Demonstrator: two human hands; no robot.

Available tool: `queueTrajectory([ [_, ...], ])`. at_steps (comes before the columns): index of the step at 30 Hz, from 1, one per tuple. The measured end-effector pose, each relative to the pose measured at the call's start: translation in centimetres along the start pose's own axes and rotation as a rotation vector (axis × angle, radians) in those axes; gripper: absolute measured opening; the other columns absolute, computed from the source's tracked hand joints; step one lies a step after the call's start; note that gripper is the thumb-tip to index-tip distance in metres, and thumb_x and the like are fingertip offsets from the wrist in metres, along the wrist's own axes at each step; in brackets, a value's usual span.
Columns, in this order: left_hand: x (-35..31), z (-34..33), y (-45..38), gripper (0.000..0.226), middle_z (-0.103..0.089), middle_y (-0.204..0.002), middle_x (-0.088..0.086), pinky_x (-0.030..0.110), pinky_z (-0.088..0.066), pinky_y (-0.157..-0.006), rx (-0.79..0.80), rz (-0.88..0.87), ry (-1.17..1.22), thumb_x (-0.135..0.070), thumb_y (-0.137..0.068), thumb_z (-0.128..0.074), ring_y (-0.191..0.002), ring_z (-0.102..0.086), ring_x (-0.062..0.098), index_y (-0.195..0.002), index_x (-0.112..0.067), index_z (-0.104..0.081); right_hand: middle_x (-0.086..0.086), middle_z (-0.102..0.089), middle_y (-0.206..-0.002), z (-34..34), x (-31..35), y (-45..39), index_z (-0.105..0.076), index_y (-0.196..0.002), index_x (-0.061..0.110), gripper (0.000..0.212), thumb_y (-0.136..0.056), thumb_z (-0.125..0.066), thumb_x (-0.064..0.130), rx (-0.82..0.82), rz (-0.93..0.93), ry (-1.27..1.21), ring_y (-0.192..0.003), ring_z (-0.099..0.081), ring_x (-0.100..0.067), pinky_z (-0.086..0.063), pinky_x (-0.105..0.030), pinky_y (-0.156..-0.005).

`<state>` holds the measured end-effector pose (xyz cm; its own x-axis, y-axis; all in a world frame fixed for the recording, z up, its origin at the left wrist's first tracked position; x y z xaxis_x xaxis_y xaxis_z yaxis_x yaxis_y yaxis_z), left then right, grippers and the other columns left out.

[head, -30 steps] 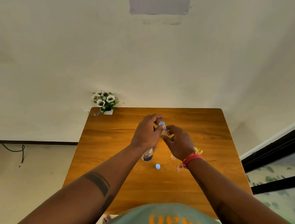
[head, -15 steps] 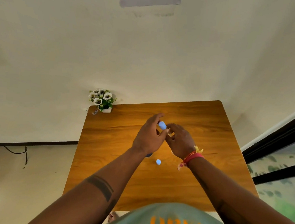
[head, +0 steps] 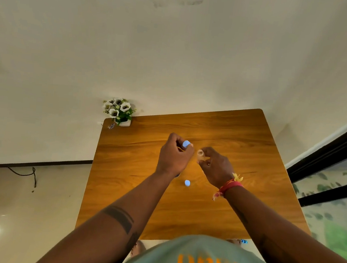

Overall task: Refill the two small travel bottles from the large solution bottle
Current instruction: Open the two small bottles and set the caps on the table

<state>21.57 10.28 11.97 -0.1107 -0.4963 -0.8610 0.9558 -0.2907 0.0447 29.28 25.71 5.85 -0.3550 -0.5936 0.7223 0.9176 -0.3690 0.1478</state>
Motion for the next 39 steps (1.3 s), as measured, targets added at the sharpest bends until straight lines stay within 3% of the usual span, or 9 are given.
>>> queueTrajectory([
  [3,2.6,-0.6,0.5,0.016,-0.063,-0.086,-0.010,0.015,-0.045,-0.055,0.031,0.123,0.078,-0.026,-0.089,-0.071,-0.069,-0.057,0.007,-0.096,-0.019,-0.058,0.005,-0.071,-0.112,-0.5,-1.0,0.8,-0.057,-0.120,0.029,0.031,-0.092,-0.068,0.034,-0.010,-0.036,-0.048,-0.099,-0.068,-0.017,-0.047,-0.026,-0.072],
  [7,6.7,-2.5,2.1,0.006,-0.063,-0.079,-0.001,0.037,-0.046,-0.063,0.087,0.368,0.309,-0.022,-0.092,-0.060,-0.063,-0.054,0.020,-0.098,-0.021,-0.063,0.007,-0.072,-0.103,-1.6,-2.6,1.8,-0.059,-0.118,0.027,0.030,-0.090,-0.070,0.032,-0.006,-0.095,-0.090,-0.090,-0.068,-0.014,-0.041,-0.021,-0.066],
  [13,11.5,-3.9,5.3,0.031,-0.067,-0.087,0.009,0.035,-0.039,-0.062,0.053,0.502,0.327,-0.030,-0.088,-0.047,-0.063,-0.049,0.019,-0.101,-0.025,-0.075,0.002,-0.073,-0.107,-4.4,-5.4,3.3,-0.061,-0.119,0.023,0.033,-0.089,-0.072,0.029,0.007,-0.159,-0.087,-0.090,-0.070,-0.017,-0.042,-0.022,-0.071],
  [16,14.0,-4.2,6.8,0.029,-0.070,-0.091,0.006,0.038,-0.048,-0.065,0.053,0.622,0.191,-0.042,-0.088,-0.062,-0.072,-0.060,0.021,-0.113,-0.027,-0.068,0.002,-0.074,-0.108,-5.9,-6.4,3.8,-0.062,-0.116,0.023,0.031,-0.088,-0.073,0.028,-0.001,-0.185,-0.086,-0.091,-0.070,-0.019,-0.043,-0.024,-0.073],
  [21,19.4,-5.5,8.3,0.041,-0.073,-0.090,0.009,0.033,-0.048,-0.058,-0.001,0.846,0.183,-0.047,-0.076,-0.075,-0.068,-0.062,0.023,-0.101,-0.015,-0.066,0.001,-0.070,-0.107,-8.2,-8.1,4.3,-0.064,-0.111,0.023,0.027,-0.086,-0.073,0.021,0.005,-0.207,-0.117,-0.094,-0.068,-0.019,-0.055,-0.031,-0.078],
  [25,20.0,-6.0,7.0,0.026,-0.071,-0.096,0.002,0.035,-0.055,-0.072,-0.022,0.824,0.028,-0.041,-0.085,-0.073,-0.087,-0.068,0.025,-0.100,-0.021,-0.064,-0.003,-0.067,-0.105,-9.2,-9.3,4.1,-0.066,-0.108,0.022,0.024,-0.085,-0.072,0.018,-0.022,-0.221,-0.094,-0.092,-0.066,-0.020,-0.057,-0.038,-0.081],
  [28,20.0,-6.7,5.9,0.022,-0.069,-0.104,0.001,0.031,-0.049,-0.067,-0.006,0.761,-0.078,-0.035,-0.088,-0.072,-0.090,-0.066,0.022,-0.104,-0.021,-0.064,-0.002,-0.066,-0.102,-10.2,-10.4,3.7,-0.066,-0.107,0.023,0.022,-0.086,-0.069,0.020,-0.047,-0.248,-0.084,-0.090,-0.065,-0.021,-0.056,-0.041,-0.081],
  [34,20.4,-8.8,5.1,0.024,-0.054,-0.117,0.013,0.029,-0.044,-0.077,0.126,0.513,-0.361,-0.013,-0.090,-0.070,-0.088,-0.052,0.020,-0.112,-0.012,-0.061,-0.006,-0.066,-0.108,-11.6,-10.7,2.6,-0.068,-0.113,0.019,0.028,-0.086,-0.067,0.013,-0.064,-0.258,-0.019,-0.093,-0.064,-0.024,-0.040,-0.024,-0.075],
  [39,19.7,-9.5,4.4,0.030,-0.051,-0.124,0.014,0.028,-0.042,-0.080,0.164,0.458,-0.378,-0.021,-0.093,-0.070,-0.095,-0.055,0.023,-0.120,-0.013,-0.060,-0.009,-0.066,-0.110,-11.9,-11.2,1.6,-0.066,-0.115,0.019,0.025,-0.091,-0.063,0.016,-0.071,-0.224,-0.003,-0.095,-0.063,-0.028,-0.043,-0.028,-0.076],
])
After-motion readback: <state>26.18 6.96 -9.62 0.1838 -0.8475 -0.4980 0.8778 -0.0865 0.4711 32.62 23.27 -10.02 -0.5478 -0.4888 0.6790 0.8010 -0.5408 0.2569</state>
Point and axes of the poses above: each hand's wrist, its own y-axis away from the middle knuckle, its own z-axis out of the back of the hand, x = y × z, the point moved 8 cm from there along -y, towards the middle knuckle
